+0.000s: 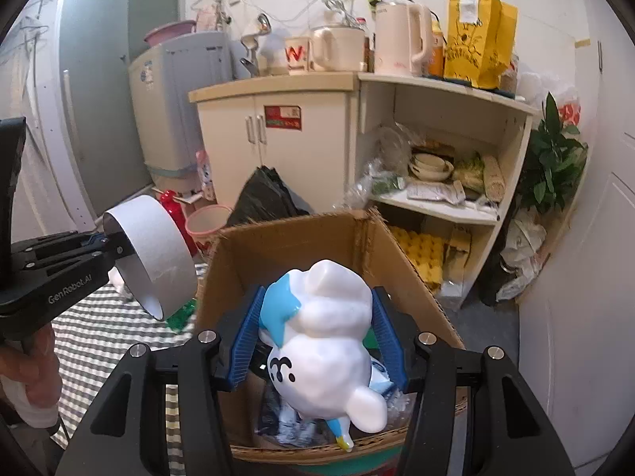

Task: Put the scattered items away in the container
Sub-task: 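Open the right tool dropping the figurine while the left tool drops the tape roll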

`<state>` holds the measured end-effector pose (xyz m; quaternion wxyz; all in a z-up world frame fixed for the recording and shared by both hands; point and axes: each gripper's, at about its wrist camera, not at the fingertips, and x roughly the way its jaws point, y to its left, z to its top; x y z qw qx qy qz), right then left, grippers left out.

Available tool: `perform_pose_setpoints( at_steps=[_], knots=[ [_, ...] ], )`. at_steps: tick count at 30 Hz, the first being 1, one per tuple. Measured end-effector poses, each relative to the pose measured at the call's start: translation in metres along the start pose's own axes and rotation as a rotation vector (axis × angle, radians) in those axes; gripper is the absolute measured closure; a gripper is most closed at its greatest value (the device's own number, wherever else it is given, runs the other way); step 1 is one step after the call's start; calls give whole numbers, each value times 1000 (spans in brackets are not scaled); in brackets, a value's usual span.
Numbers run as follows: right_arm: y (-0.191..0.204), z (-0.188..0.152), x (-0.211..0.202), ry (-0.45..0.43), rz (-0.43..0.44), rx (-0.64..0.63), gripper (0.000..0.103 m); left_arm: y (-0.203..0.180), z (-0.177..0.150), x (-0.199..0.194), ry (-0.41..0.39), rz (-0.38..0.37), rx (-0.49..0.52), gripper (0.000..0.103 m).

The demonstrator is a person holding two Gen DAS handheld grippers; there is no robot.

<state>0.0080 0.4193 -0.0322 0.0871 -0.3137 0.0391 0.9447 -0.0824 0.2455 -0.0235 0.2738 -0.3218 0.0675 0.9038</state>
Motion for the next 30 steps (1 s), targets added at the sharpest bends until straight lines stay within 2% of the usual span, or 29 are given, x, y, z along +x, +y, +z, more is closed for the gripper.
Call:
perform_pose_setpoints(
  at_steps=[15,30],
  knots=[
    [-31,-13,51,142,-36,22,49,-31,4,61,95,-76,56,98],
    [-38,-34,98,315,-25,-12,49,-58,-7,126,258,-123,139,98]
  ],
)
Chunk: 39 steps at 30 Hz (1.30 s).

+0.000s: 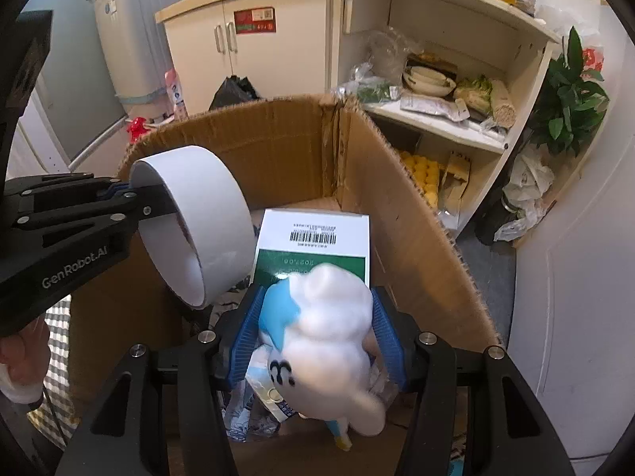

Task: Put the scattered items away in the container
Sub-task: 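Open the right tool dropping the figurine while the left tool drops the tape roll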

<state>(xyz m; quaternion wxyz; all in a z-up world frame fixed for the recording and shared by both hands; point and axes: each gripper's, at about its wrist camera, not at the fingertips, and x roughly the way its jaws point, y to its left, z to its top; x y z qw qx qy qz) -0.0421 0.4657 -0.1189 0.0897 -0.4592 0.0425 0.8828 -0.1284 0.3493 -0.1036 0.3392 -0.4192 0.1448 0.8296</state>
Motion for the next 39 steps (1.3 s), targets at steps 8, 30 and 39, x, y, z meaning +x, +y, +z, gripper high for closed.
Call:
perform_pose_setpoints(
  at_steps=[8,30,39],
  knots=[
    [-1,-6,11,36,7,0,49,-1,-1,16,41,-1,-1,98],
    [1,-2,-25,-71,-8,17,20,2,4,-12,-6,13,-48,17],
    [4,-2,-54,-150,-10,38,13,4,2,-42,-60,27,-58,17]
  ],
)
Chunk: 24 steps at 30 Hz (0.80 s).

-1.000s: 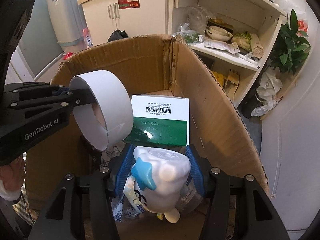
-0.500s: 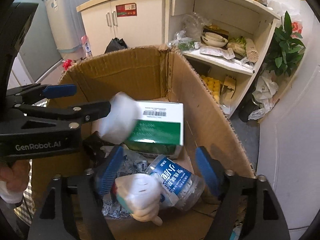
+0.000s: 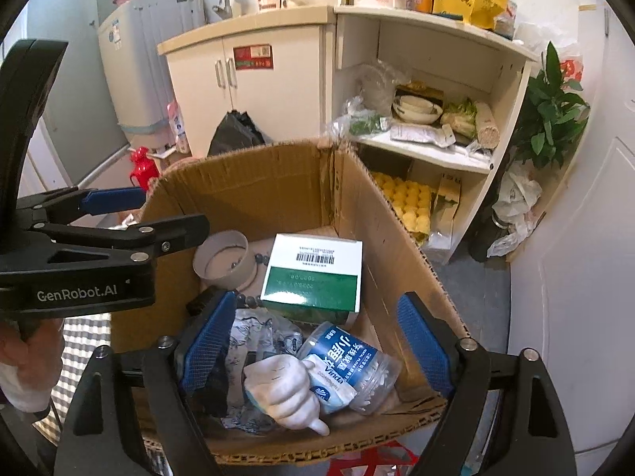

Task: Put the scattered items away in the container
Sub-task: 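Open the right tool dropping the figurine while the left tool drops the tape roll, then move both open tools back over the table toward the fan and green packet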

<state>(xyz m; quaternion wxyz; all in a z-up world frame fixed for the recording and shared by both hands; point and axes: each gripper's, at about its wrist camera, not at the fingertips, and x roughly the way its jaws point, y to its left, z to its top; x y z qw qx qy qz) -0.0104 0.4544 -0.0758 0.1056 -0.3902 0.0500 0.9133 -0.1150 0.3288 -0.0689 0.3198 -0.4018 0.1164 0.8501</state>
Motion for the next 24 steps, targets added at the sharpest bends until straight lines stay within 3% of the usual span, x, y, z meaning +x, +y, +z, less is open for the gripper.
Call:
perform_pose_setpoints(
  at_steps=[12,24],
  knots=[
    [8,3,-35,-90,3,13,0,5,-6,-47,-83,38,-15,13],
    [43,7,-68,-199,55,-27,0,37,-24,-108,-190,145,-102,7]
  ],
)
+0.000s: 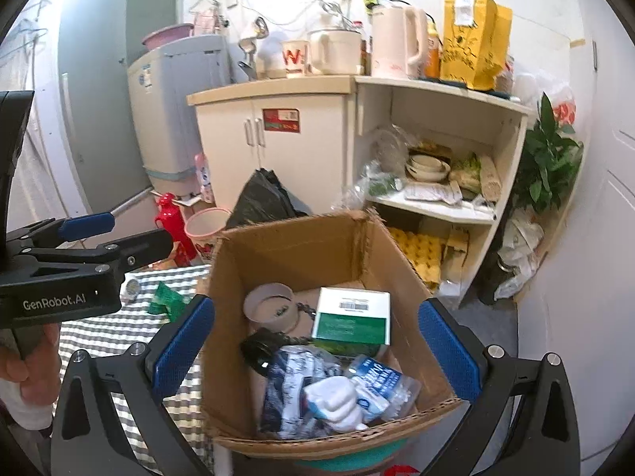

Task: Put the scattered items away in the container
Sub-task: 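Move both open tools back over the table toward the fan and green packet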

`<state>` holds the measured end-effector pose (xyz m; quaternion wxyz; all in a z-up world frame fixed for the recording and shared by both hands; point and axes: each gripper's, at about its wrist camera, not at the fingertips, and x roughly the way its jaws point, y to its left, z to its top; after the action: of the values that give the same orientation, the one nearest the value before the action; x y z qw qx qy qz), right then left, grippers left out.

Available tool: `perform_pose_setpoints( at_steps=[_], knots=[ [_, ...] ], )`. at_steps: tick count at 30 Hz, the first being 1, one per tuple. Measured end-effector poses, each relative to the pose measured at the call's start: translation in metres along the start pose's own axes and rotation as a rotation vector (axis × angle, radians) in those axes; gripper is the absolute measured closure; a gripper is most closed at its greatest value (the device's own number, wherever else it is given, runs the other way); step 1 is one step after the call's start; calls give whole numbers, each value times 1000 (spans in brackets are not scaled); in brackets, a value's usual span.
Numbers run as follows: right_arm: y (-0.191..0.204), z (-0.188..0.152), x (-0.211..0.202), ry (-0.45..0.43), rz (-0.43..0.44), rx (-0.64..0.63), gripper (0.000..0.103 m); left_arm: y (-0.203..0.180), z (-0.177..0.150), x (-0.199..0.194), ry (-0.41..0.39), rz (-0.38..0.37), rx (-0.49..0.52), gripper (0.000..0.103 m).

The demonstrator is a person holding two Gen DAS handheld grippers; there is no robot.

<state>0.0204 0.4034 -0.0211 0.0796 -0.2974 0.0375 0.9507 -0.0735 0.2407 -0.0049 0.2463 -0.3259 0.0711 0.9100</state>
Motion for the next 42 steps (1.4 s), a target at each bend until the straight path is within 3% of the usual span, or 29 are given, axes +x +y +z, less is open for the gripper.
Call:
perform_pose_setpoints(
  at_steps=[3,4,25,42],
  knots=[
    [14,1,-4,-11,25,-17,0,12,-3,-14,-21,39,-24,5],
    [18,1,-5,-13,30,-22,0,16,-4,-19,-32,52,-32,0],
    [111,4,-42,-101,166,-136,0,94,-30,-124,-180,225,-138,0],
    [184,-3,-51,-111,262,-223,0,157,-65,-173,-202,339,-219,0]
  ],
)
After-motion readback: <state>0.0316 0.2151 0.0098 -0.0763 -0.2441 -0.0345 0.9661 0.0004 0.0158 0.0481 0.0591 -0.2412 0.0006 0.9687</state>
